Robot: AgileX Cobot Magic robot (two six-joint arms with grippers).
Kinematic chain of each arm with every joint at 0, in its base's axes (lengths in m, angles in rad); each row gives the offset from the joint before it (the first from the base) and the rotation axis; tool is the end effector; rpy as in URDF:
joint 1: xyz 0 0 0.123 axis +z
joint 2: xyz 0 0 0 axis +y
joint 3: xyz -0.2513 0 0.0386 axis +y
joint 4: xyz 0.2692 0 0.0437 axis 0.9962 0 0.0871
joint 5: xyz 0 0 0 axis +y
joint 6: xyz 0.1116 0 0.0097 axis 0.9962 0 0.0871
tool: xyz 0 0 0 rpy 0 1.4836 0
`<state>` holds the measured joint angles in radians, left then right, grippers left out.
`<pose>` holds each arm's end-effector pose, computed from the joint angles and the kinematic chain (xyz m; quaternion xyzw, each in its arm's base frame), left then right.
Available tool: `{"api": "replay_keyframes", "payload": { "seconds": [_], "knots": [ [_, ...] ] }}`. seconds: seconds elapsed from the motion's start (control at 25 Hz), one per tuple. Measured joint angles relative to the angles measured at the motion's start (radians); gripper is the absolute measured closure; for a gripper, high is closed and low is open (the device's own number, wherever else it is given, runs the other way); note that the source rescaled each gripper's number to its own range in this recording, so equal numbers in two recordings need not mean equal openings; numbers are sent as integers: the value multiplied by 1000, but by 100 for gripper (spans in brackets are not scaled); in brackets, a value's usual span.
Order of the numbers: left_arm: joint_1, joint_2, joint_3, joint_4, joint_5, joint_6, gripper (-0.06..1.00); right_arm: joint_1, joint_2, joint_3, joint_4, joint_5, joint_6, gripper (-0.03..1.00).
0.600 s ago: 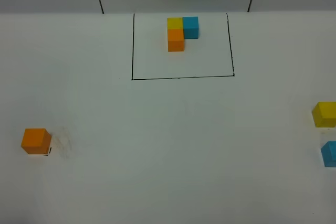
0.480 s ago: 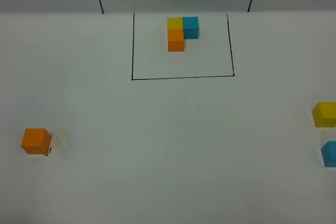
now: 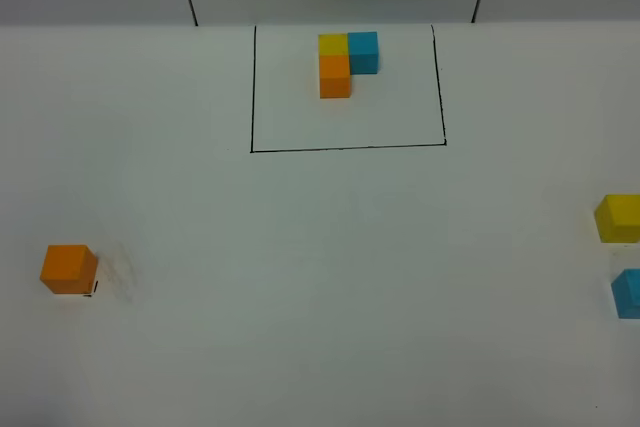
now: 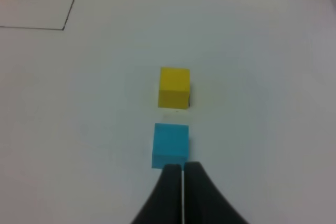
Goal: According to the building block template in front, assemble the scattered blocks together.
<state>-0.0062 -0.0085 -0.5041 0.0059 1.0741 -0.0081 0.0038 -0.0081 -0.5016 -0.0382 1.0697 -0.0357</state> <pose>0.0612 0.0002 0.2784 -0.0010 0.8534 -0.0008 0.5212 0.0617 -0.0035 0.2781 -0.0159 0.8527 -0.0274 0.5214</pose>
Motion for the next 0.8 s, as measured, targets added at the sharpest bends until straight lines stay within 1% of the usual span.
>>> {"api": "replay_keyframes", "payload": {
  "seconds": [0.8],
  "knots": [
    [0,0,0,0,0,-1,94,0,0,0,0,0,0,96]
  ]
}}
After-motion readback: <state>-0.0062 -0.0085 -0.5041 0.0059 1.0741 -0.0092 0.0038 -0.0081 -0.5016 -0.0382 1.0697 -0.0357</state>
